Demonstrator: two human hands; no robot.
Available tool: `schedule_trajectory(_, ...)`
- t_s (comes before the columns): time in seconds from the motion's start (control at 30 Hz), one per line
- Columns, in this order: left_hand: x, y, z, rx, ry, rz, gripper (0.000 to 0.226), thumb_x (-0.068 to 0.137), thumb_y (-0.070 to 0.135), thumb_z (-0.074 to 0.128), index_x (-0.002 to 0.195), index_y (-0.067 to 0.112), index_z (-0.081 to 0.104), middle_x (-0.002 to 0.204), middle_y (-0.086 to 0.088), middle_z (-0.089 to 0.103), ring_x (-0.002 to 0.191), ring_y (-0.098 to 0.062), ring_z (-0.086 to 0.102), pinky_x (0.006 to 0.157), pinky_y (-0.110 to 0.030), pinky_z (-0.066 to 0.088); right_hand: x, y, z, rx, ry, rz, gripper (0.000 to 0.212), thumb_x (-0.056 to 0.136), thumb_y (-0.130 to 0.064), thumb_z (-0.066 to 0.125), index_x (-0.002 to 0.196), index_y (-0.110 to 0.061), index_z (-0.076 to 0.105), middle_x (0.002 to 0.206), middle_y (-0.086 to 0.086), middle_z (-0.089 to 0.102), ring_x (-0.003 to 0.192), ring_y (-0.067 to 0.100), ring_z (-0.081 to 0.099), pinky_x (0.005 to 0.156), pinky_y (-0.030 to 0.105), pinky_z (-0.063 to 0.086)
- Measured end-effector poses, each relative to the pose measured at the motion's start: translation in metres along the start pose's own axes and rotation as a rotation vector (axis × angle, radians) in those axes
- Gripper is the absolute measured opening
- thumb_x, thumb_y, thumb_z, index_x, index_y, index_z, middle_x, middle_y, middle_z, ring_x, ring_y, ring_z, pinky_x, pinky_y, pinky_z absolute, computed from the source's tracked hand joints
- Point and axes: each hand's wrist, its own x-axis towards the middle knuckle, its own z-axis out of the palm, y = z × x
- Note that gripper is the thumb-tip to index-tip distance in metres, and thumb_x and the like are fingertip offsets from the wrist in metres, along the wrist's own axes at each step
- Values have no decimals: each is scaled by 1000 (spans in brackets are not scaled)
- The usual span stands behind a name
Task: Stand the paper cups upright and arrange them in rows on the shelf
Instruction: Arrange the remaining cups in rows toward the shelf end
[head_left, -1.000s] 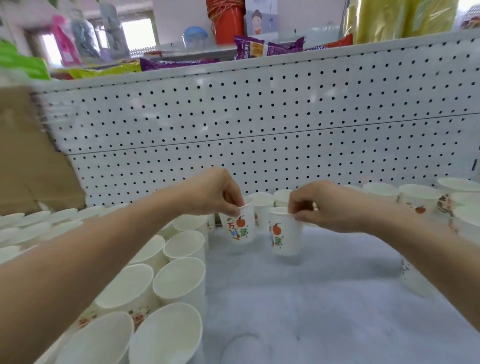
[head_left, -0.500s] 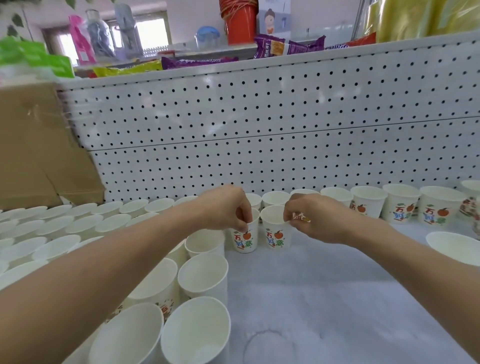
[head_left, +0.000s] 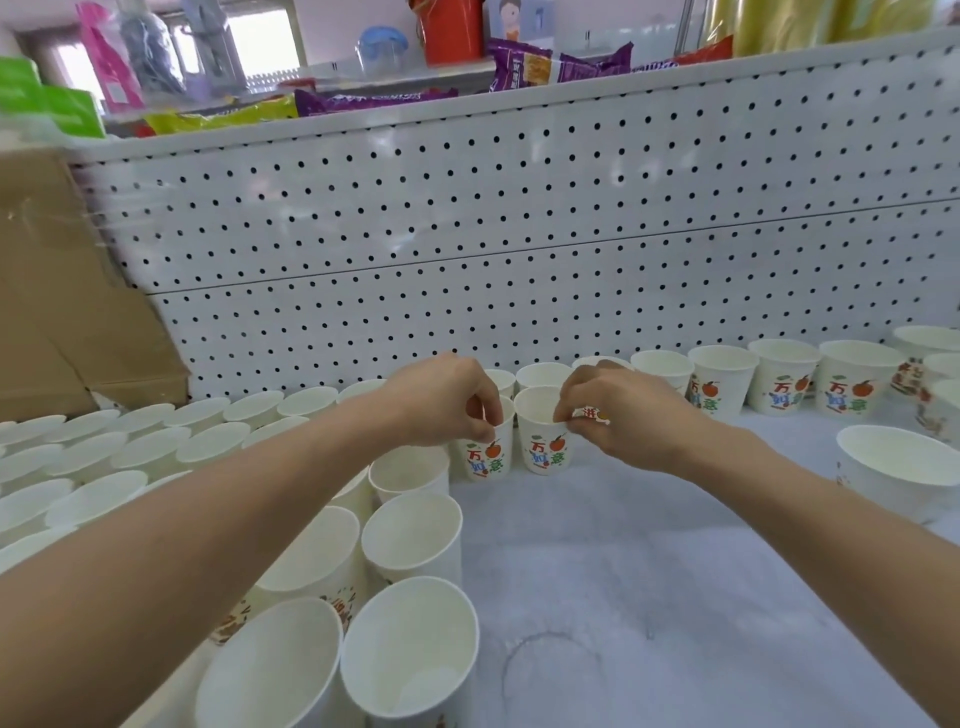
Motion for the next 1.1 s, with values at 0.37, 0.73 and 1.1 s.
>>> schedule_trajectory(0.37, -27, 93, -33, -82, 101, 48, 51, 76, 56, 66, 123, 39, 55, 114, 22, 58, 103, -1, 54, 90, -31, 46, -75, 12, -36, 103, 141, 95, 39, 91, -37, 58, 130, -33, 54, 135, -11, 47, 123, 11, 40, 98, 36, 40)
schedule_trajectory(0.73, 21, 269, 39, -567, 180, 80, 90, 71, 59, 72, 146, 31, 30, 147, 13, 36, 129, -8, 39, 110, -36, 34, -187, 147, -101, -32, 416, 369, 33, 89, -32, 62, 120, -23, 63, 127, 1, 57, 120, 20, 41, 95, 29, 33)
schedule_trajectory(1.1, 25, 255, 47, -330, 145, -96, 72, 69, 57, 74, 131, 29, 56, 131, 11, 58, 119, -11, 51, 99, -37, 45, -170, 175, -90, -272, 121, 346, 18, 94, -29, 53, 93, -16, 66, 89, 1, 52, 97, 21, 45, 64, 34, 42)
